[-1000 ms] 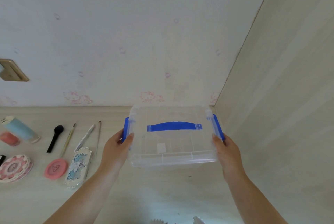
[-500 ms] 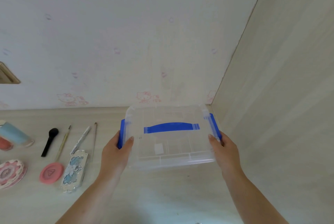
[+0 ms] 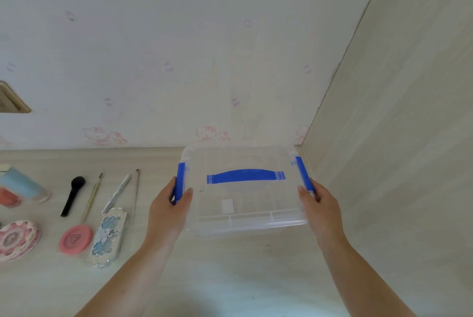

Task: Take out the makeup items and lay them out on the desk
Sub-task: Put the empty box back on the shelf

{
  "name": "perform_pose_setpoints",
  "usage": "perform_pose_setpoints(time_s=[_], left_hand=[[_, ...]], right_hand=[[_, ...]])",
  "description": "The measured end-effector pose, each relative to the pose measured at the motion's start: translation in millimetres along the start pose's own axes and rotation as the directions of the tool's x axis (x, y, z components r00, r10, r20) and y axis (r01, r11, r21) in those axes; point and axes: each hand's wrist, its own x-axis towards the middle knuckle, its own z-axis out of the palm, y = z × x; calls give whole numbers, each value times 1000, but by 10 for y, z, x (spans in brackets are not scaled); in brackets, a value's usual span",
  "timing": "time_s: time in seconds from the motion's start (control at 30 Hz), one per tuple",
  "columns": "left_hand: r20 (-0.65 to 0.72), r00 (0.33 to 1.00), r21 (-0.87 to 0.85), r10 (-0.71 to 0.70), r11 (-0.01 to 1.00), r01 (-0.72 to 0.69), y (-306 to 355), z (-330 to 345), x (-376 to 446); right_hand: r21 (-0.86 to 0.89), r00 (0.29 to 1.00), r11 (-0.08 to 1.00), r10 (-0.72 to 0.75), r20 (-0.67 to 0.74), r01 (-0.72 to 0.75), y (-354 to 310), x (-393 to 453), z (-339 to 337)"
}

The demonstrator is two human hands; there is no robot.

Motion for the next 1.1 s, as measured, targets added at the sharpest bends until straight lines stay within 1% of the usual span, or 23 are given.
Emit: perform_pose_setpoints(time_s=[0.07, 0.1, 0.17, 0.23, 0.3, 0.37, 0.43, 0.5, 0.63, 0.73, 0.8, 0.9, 0.93, 1.0, 1.1], left_hand=[[42, 997, -98, -71, 992, 75, -33, -22, -15], [85, 991, -144, -107, 983, 118, -57, -36, -45], [172, 977, -180, -129, 971, 160, -120, -57, -115], [250, 958, -234, -139, 952, 199, -168, -89, -190], [309, 947, -276, -90, 944, 180, -187, -122, -230], [319, 947, -252, -42, 959, 127, -196, -159, -222], [317, 947, -243, -43, 962, 125, -167, -209, -212], [294, 955, -223, -29, 970, 98, -125, -267, -213], [295, 955, -280, 24, 958, 63, 67, -451, -125], [315, 938, -335, 145, 942, -33, 309, -606, -104], [311, 927, -400, 209, 914, -72, 563, -722, -82], [213, 927, -487, 308, 857, -172, 905, -919, -11], [204, 914, -470, 350, 854, -223, 1023, -974, -44], [232, 859, -436, 455, 839, -327, 1177, -1088, -148], [173, 828, -467, 533, 785, -408, 1371, -1293, -254]], right_hand=[[49, 997, 997, 53, 56, -56, 50, 31, -7], [98, 990, 989, 101, 103, -111, 85, 34, -17], [252, 958, 937, 188, 218, -241, 169, 8, -55], [392, 933, 872, 173, 316, -295, 216, -52, -65], [474, 915, 816, 156, 372, -332, 166, -147, -38], [495, 911, 803, 136, 389, -331, 152, -216, -14], [504, 915, 799, 134, 382, -327, 126, -271, -6], [513, 928, 813, 83, 364, -274, 46, -334, -31], [541, 949, 837, -102, 300, -81, -291, -404, -63], [518, 924, 849, -278, 263, 108, -666, -472, -67], [488, 914, 846, -349, 206, 213, -956, -587, -78], [425, 879, 831, -454, 146, 359, -1301, -737, -109], [408, 863, 822, -486, 140, 397, -1378, -766, -124], [373, 837, 806, -533, 121, 459, -1543, -828, -156], [355, 817, 778, -573, 65, 518, -1833, -1003, -218]])
